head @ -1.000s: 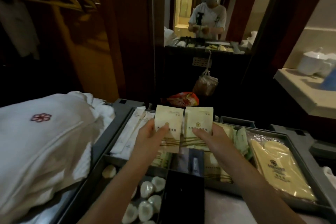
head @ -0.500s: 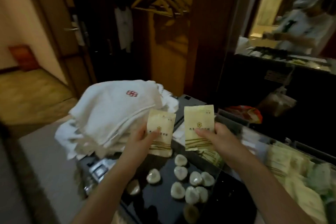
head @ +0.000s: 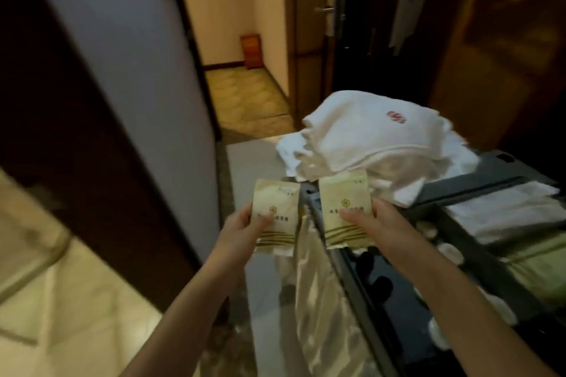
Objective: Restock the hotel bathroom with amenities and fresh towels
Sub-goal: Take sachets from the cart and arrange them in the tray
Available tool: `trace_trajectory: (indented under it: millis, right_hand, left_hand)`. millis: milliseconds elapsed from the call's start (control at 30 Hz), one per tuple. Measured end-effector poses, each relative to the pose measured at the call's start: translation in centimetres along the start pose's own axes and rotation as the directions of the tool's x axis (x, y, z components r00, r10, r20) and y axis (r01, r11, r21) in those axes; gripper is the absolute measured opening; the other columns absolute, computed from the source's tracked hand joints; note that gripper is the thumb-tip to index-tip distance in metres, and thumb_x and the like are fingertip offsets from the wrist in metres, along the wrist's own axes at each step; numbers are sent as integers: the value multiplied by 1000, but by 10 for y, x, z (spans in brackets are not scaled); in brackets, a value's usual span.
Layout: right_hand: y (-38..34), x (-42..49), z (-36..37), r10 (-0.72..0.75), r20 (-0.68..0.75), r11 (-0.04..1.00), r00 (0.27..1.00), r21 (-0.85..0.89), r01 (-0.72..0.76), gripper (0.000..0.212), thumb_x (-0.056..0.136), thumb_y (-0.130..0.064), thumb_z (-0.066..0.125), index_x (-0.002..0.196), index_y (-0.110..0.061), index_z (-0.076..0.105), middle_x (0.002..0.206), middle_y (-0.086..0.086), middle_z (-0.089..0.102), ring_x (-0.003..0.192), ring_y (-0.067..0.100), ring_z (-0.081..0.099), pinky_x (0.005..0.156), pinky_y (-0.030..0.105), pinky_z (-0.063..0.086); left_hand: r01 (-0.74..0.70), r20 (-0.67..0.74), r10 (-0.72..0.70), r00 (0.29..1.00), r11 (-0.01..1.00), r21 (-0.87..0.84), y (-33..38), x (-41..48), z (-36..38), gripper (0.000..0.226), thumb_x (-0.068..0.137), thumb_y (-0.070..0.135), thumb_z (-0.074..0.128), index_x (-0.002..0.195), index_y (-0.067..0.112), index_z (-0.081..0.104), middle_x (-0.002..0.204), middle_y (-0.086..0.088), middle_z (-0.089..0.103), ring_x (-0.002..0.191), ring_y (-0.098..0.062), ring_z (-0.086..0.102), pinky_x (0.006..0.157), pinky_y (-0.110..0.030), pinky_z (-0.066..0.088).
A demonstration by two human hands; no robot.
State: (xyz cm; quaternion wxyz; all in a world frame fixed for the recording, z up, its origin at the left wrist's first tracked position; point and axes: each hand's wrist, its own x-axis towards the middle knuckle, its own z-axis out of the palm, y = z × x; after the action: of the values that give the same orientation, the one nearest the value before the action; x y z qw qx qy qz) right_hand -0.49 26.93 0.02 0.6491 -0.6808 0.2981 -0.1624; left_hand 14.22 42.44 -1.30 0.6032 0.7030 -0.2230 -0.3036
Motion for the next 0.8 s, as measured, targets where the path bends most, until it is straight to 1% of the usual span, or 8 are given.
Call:
trace_trajectory:
  millis: [133, 233, 300, 400, 500, 633, 700, 800]
  right_hand:
    - [-14, 23, 71, -36, 142, 999, 989, -16, 38, 13, 90, -16, 58, 101, -16, 64, 92, 0, 72, 85, 15, 68, 76, 31, 54]
    - [-23, 38, 130, -57, 274, 997, 960, -38, 70, 8, 90, -15, 58, 91, -21, 63, 78, -7, 72, 73, 6, 69, 65, 23, 53]
    - [-30, 47, 174, -47, 368, 996, 929, -49, 70, 10, 91, -15, 56, 87, -23, 61, 78, -8, 71, 71, 4, 68, 63, 19, 52]
    - [-41, 59, 246, -62, 500, 989, 864, -87, 121, 12, 92, -16, 54, 88, -26, 60, 75, -11, 71, 68, -1, 68, 55, 13, 50]
    - [-51, 67, 327, -62, 616, 976, 785, -126, 176, 12, 92, -17, 54, 92, -28, 60, 84, -10, 70, 74, -2, 68, 57, 12, 50]
    - [-59, 73, 432, -50, 724, 967, 688, -138, 215, 14, 91, -21, 55, 103, -23, 60, 98, -6, 68, 90, 6, 66, 67, 17, 51]
    - [-64, 74, 480, -47, 764, 965, 643, -132, 228, 19, 90, -23, 57, 109, -20, 59, 102, -3, 68, 95, 11, 65, 73, 22, 52]
    - [-70, 75, 547, -68, 818, 972, 571, -76, 224, 9, 90, -16, 57, 96, -21, 61, 91, -5, 70, 82, 5, 68, 66, 18, 53]
  left_hand:
    - [-1, -132, -5, 991, 999, -42, -7, -23, -72, 22, 93, 17, 50, 112, 11, 59, 100, -11, 67, 91, -23, 65, 78, -33, 54]
    - [-9, -250, -9, 968, 997, -71, -14, -35, -126, 20, 94, 18, 50, 110, 14, 60, 96, -5, 68, 90, -21, 66, 73, -29, 53]
    - [-20, -319, -8, 948, 996, -85, -18, -43, -164, 19, 93, 20, 50, 108, 15, 61, 94, -4, 70, 86, -18, 68, 67, -25, 52]
    - [-28, -428, -16, 904, 995, -97, -25, -57, -226, 20, 93, 21, 51, 109, 16, 61, 95, -6, 71, 86, -19, 69, 70, -29, 54]
    - [-51, -549, -22, 836, 992, -119, -34, -74, -291, 19, 92, 20, 53, 108, 17, 62, 95, -7, 72, 87, -22, 69, 77, -36, 55]
    - [-94, -650, -21, 760, 985, -142, -49, -102, -376, 21, 91, 10, 51, 109, 7, 61, 86, -7, 68, 74, -16, 66, 59, -22, 53]
    - [-87, -690, -26, 723, 988, -129, -56, -116, -416, 22, 91, 10, 51, 110, 8, 61, 90, -9, 67, 79, -19, 65, 61, -25, 52]
    - [-82, -746, -40, 665, 988, -127, -68, -136, -469, 23, 92, 13, 51, 111, 13, 61, 95, -10, 68, 89, -26, 64, 69, -32, 50]
